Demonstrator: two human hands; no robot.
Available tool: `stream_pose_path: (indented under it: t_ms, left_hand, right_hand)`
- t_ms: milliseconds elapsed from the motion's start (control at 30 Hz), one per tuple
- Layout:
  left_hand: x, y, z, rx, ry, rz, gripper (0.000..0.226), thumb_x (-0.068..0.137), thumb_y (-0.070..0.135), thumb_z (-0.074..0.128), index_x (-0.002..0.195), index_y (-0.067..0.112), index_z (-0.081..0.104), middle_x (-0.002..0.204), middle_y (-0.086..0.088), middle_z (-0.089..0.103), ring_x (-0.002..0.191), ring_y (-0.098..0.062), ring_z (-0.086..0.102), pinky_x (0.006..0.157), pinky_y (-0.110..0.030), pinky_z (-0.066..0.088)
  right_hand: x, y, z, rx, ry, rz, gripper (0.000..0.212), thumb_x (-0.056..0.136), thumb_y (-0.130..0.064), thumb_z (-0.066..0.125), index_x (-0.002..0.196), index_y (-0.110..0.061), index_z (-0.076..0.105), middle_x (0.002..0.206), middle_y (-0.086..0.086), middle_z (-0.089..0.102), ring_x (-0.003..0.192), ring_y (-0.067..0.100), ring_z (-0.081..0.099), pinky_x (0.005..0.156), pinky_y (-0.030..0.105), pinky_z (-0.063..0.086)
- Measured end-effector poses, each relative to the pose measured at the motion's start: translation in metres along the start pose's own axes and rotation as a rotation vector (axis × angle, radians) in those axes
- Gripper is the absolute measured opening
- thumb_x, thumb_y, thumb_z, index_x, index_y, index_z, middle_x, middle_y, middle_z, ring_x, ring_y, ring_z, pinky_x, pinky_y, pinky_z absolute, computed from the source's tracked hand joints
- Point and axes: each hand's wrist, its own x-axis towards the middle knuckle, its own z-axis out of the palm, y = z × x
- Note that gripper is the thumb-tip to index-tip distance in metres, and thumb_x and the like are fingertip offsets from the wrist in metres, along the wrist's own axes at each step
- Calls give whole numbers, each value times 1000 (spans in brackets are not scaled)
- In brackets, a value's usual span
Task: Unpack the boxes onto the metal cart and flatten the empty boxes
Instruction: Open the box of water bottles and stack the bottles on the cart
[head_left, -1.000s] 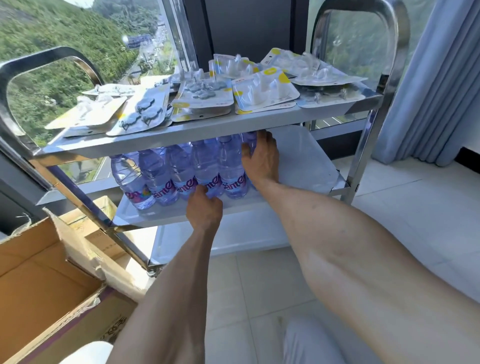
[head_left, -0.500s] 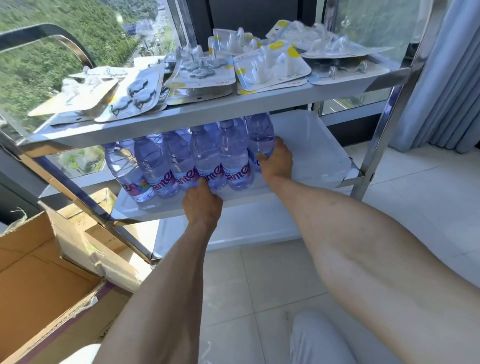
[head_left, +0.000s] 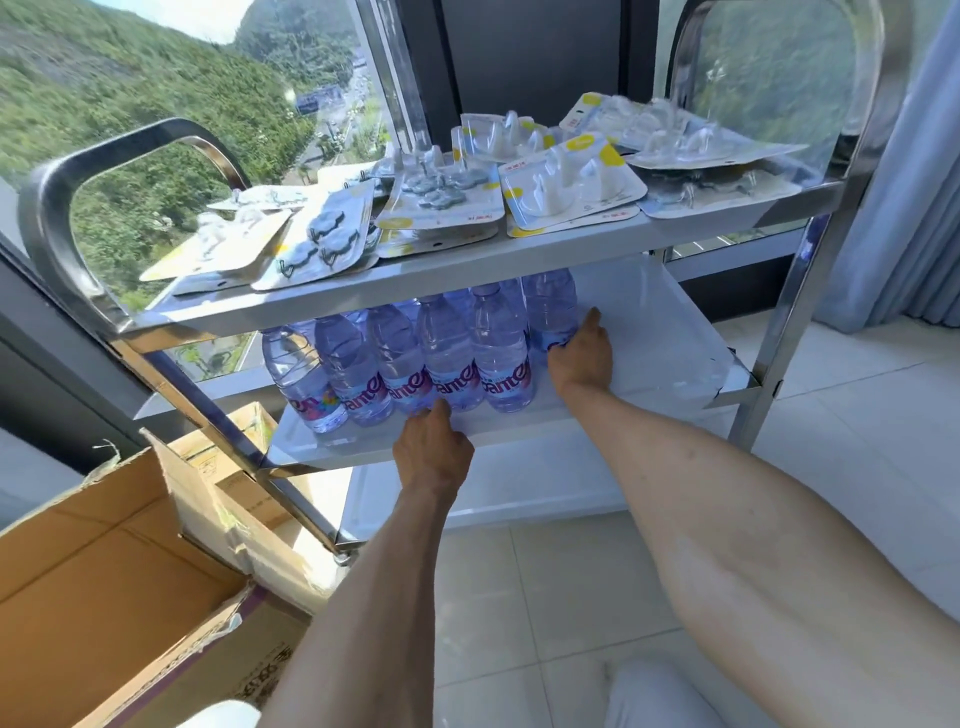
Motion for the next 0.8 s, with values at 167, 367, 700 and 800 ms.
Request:
stream_pose_path:
  t_ms: [167, 367, 700, 800]
  left_hand:
    - [-15, -22, -31, 67, 34, -70, 25, 82, 12, 55, 106, 14, 58, 107, -7, 67, 97, -32, 63, 81, -40, 54]
    - [-29, -61, -79, 74, 159, -34, 27, 79, 11, 53, 103, 13, 64, 101, -12, 68, 93, -37, 63, 70, -36, 43]
    - [-25, -184, -190, 81, 287, -282, 17, 71, 16, 60, 85, 13, 69, 86, -17, 69, 86, -37, 67, 72, -33, 50]
    - [-31, -243, -215, 141, 245, -422, 20, 74, 18, 59, 88, 12, 71, 90, -17, 71, 90, -37, 68, 75, -34, 52]
  right_hand:
    - [-43, -13, -12, -17, 149, 35, 32, 89, -11, 53, 120, -4, 50, 122, 20, 52, 108, 39, 56, 79, 42, 46]
    - [-116, -36, 4, -23, 189, -225, 16, 92, -17, 51, 99, -7, 62, 99, 18, 67, 93, 37, 61, 68, 38, 42]
    - [-222, -158, 77, -114, 3, -768, 13, 92, -14, 47, 89, -7, 58, 82, 20, 67, 75, 39, 63, 56, 34, 35]
    - [-265, -188, 115, -80, -239, -763, 9, 85, -10, 55, 92, -10, 60, 81, 19, 66, 75, 34, 65, 52, 21, 37]
